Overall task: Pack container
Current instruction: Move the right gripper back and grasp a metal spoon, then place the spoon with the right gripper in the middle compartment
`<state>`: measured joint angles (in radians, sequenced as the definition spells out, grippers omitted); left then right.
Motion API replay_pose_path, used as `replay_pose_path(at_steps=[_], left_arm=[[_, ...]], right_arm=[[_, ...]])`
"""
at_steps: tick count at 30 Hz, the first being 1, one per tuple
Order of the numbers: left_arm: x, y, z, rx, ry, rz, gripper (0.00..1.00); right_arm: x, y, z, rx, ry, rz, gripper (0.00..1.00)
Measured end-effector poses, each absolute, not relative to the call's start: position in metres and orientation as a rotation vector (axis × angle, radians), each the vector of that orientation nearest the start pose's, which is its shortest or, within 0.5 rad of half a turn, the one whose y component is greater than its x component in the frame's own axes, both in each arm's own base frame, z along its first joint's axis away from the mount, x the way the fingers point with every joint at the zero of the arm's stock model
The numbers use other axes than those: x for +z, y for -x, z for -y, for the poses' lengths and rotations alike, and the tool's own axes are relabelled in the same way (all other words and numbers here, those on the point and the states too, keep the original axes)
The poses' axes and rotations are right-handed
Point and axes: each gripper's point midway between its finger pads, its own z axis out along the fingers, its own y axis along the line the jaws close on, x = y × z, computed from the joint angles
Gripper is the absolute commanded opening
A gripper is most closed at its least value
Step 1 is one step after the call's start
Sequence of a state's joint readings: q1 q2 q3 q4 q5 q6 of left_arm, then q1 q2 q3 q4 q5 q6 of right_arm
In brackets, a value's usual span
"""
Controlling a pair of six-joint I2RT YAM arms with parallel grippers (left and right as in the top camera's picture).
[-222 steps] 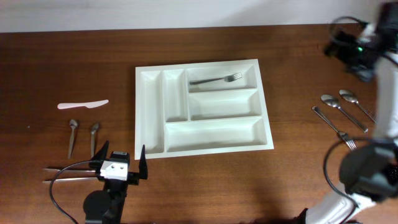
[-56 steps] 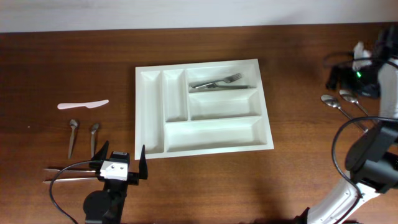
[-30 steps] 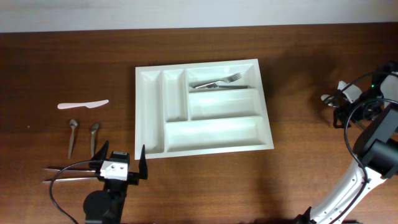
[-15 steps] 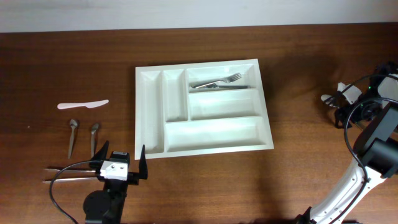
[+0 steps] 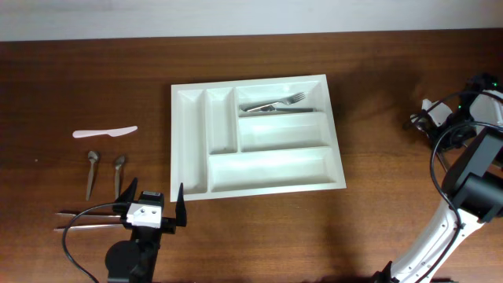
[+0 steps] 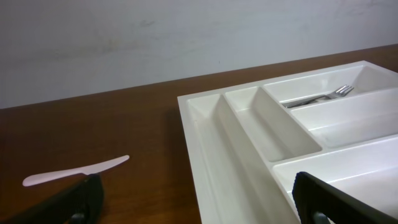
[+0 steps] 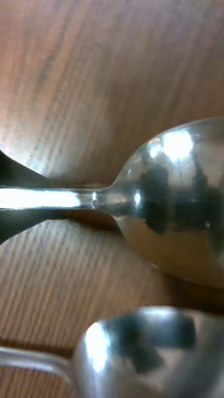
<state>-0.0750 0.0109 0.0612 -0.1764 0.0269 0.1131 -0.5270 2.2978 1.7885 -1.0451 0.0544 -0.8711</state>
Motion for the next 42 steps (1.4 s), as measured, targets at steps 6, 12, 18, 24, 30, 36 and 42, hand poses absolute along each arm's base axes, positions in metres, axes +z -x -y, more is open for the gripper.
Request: replay_pose_path(at_steps=[6,12,18,24,30,36,42], left_arm=[[0.158,-0.241,0.023,0.006,-0.179,-1.687,0.99],[0.158,-0.241,0.023,0.006,-0.179,-1.688,0.99],[0.158,-0.241,0.023,0.006,-0.179,-1.688,0.99],[0.158,-0.241,0.023,0.006,-0.179,-1.687,0.99],[0.158,-0.241,0.023,0.006,-0.179,-1.688,0.99],[0.158,-0.241,0.023,0.006,-0.179,-1.688,0.99],[0.158,-0.241,0.023,0.006,-0.179,-1.687,0.99]], right_arm=[[0.002,-0.397,0.218,-0.052,0.322,-3.098,0.04],[0.041,-0.435,0.165,0.176,-0.045,-3.033,0.04],[0.103,-0.486,0.096,0.331,-0.360,-2.888,0.04],[0.118,-0.510,0.031,0.491,-0.713,-2.798,0.04],[0.120,-0.514,-0.046,0.589,-1.141,-2.726,0.04],[0.114,-0.485,-0.142,0.505,-1.612,-2.645,0.04],[0.107,-0.457,-0.194,0.412,-1.883,-2.541,0.04]])
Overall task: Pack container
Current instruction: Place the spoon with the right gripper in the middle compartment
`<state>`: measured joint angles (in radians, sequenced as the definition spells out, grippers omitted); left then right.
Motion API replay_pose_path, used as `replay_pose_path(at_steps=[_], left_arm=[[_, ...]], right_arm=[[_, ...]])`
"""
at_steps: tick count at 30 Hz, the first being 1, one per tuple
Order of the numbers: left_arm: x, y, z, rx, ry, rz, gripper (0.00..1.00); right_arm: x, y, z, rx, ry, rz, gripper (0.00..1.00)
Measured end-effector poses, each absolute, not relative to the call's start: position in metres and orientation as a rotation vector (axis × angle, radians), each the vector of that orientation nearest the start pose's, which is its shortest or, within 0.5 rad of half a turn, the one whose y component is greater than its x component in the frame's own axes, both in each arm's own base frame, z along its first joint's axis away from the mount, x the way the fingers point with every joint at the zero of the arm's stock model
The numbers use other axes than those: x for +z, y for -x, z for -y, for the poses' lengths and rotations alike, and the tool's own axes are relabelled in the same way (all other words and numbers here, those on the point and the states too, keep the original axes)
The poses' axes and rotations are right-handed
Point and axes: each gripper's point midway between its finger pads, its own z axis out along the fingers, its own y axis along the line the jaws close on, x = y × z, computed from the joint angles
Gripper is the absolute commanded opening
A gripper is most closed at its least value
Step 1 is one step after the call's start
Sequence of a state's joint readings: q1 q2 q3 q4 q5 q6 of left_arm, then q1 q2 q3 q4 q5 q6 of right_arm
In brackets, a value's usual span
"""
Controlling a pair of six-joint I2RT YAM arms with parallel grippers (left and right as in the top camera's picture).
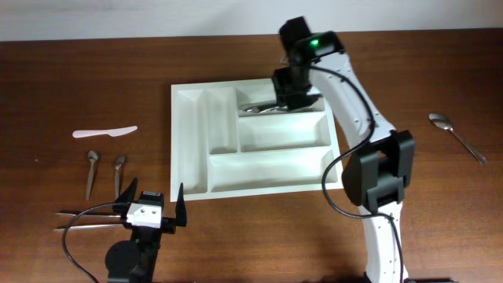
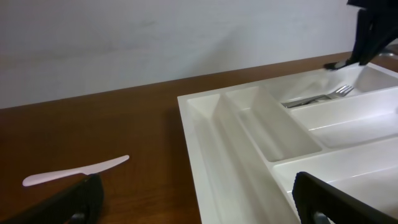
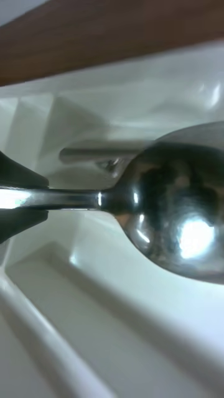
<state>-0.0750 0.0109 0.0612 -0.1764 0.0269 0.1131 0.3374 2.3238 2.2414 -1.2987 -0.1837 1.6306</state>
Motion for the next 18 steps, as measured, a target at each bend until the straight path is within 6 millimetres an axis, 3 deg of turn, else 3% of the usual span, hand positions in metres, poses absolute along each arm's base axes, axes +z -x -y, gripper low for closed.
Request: replay_pose_path(at_steps=[4,7,12,15,18], left_arm=[[0.158,-0.241,0.023,0.006,-0.179,-1.688,0.99],[0.158,-0.241,0.023,0.006,-0.179,-1.687,0.99],[0.158,-0.241,0.023,0.006,-0.179,-1.687,0.99],[0.158,-0.241,0.023,0.006,-0.179,-1.688,0.99],[0.158,-0.241,0.023,0.006,-0.179,-1.688,0.99]], right_arm=[[0.092,-0.435,-0.186,0.258,-2.063,-2.486,0.04],[0.084,-0.431,-0.179,0.206,-2.143,-2.436,0.05],[0.081,-0.430,-0.175,0.178,-2.208,-2.377,0.17],[0.080,-0.431,-0.173,0.168,-2.207,-2.363,0.36],[0.080,-0.432,-0.171,0.161,-2.190,-2.362,0.49]])
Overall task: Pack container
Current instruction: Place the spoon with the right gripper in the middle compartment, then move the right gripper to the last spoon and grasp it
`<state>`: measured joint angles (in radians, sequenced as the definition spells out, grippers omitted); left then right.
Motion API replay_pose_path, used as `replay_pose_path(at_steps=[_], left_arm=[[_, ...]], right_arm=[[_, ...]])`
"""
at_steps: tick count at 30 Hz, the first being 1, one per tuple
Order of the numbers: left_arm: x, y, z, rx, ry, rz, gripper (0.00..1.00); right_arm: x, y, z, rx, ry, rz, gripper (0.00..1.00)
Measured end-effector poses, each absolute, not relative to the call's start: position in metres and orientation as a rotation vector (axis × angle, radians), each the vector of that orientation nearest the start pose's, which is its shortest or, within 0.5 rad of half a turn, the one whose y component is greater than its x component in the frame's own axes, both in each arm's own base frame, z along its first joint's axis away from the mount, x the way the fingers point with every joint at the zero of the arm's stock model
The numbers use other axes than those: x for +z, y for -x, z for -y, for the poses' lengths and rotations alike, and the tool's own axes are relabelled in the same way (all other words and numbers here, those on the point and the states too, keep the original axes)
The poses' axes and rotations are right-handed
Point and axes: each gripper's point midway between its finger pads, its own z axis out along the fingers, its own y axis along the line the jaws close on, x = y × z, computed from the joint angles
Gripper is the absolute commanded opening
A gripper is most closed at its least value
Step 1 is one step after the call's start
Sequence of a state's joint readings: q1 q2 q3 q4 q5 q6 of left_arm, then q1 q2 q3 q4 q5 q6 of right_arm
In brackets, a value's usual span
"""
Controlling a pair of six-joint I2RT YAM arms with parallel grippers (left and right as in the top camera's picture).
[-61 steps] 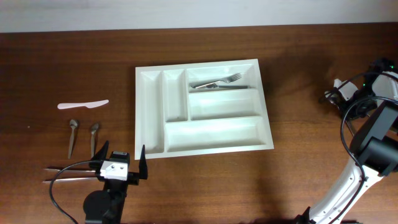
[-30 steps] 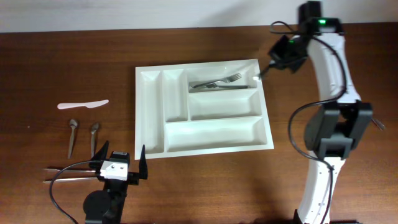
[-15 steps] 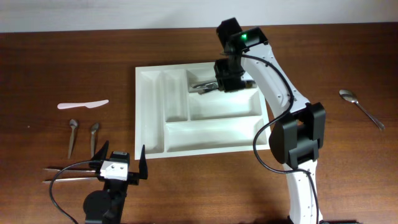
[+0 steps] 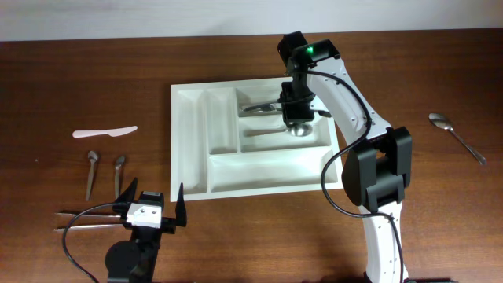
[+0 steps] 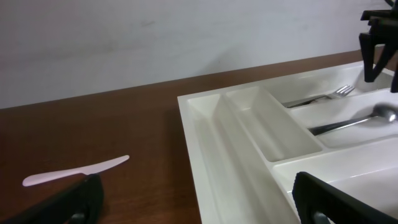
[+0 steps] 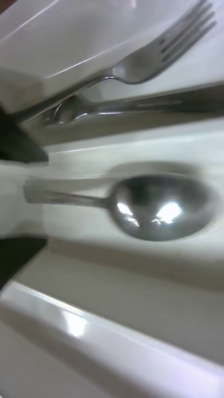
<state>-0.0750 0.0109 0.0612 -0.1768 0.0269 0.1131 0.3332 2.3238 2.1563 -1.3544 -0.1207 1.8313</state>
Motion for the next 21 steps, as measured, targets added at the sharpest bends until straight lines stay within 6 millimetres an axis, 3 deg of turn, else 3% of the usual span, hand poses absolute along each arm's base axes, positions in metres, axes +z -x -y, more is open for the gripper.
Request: replay_pose_path(at_steps=[2,5,8,11,15,18,21], left_arm=[[0.158,-0.241,0.023,0.006,-0.179,-1.688,0.99],[0.158,-0.241,0.023,0.006,-0.179,-1.687,0.99],[0.158,-0.241,0.023,0.006,-0.179,-1.687,0.99],[0.158,-0.241,0.023,0.006,-0.179,-1.688,0.99],[0.158,-0.241,0.023,0.006,-0.179,-1.688,0.99],[0.158,-0.241,0.023,0.006,-0.179,-1.687,0.99],[0.158,-0.241,0.023,0.006,-0.179,-1.688,0.99]], right_arm=[[0.080,-0.433,-0.167,0.143,-2.148,-2.372,0.65],[0.079,-0.436,-0.158,0.106,-2.053,-2.400,0.80],[0.079,-0.446,-0.127,0.011,-1.843,-2.454,0.98],[0.082,-0.465,-0.064,-0.123,-1.547,-2.534,0.99],[0.092,-0.499,0.043,-0.267,-1.098,-2.620,0.99],[0.093,-0.495,0.113,-0.345,-0.867,-2.722,0.99],[0.086,-0.473,0.147,-0.234,-0.523,-2.921,0.99]])
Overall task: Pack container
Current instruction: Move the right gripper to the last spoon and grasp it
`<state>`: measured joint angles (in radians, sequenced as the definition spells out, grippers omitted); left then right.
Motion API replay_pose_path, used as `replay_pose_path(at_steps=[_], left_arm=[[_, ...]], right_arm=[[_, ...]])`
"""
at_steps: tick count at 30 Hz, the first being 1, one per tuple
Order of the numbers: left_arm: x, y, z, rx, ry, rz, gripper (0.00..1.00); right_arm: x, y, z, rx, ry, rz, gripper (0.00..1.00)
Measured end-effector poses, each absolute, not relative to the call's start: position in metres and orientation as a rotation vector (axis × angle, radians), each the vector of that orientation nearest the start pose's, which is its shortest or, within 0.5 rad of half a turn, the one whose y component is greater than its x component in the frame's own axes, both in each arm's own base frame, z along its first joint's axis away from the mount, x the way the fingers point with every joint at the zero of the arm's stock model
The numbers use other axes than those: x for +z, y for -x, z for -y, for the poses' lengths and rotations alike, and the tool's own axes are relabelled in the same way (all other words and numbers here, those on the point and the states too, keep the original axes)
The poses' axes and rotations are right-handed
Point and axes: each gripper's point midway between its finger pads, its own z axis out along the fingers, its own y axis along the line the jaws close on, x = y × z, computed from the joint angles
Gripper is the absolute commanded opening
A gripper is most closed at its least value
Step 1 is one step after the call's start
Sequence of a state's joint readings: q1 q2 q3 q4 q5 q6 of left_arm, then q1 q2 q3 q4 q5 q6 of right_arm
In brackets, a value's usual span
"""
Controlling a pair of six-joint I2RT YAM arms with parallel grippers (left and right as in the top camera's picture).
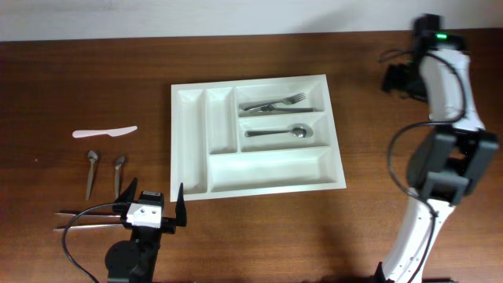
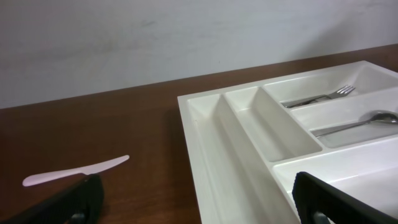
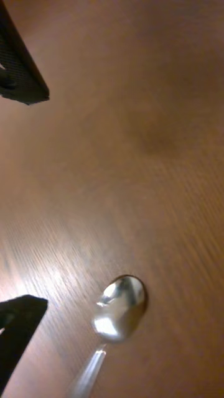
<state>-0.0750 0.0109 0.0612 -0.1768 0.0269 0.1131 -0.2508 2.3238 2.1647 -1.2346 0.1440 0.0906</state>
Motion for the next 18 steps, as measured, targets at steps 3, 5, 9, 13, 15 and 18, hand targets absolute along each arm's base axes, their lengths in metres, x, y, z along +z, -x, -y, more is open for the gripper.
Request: replay_pose_path(at_steps=[3,5,9,13,15,18], left_arm=[[0.158,-0.241,0.023,0.006,-0.179,-1.687,0.99],[0.158,-0.241,0.023,0.006,-0.179,-1.687,0.99],[0.158,-0.241,0.023,0.006,-0.179,-1.688,0.99],[0.158,-0.241,0.023,0.006,-0.179,-1.688,0.99],[0.158,-0.241,0.023,0.006,-0.179,-1.687,0.99],[0.158,-0.241,0.023,0.006,-0.179,-1.688,0.99]], right_arm=[[0.083,-0.452,0.169,-0.124,-0.221,-3.023,0.99],[0.083,-0.444,0.190,-0.099,-0.065,-3.028,0.99],[0.083,-0.427,0.234,-0.096,0.096,-3.012,0.99],[0.079,-0.403,0.259,-0.076,0.217,-3.037,0.99],[0.075,-0.396,0.266,-0.063,0.271,-3.047,0.99],[0.063,-0.391,0.272,-0.043,0.350,-3.059,0.99]])
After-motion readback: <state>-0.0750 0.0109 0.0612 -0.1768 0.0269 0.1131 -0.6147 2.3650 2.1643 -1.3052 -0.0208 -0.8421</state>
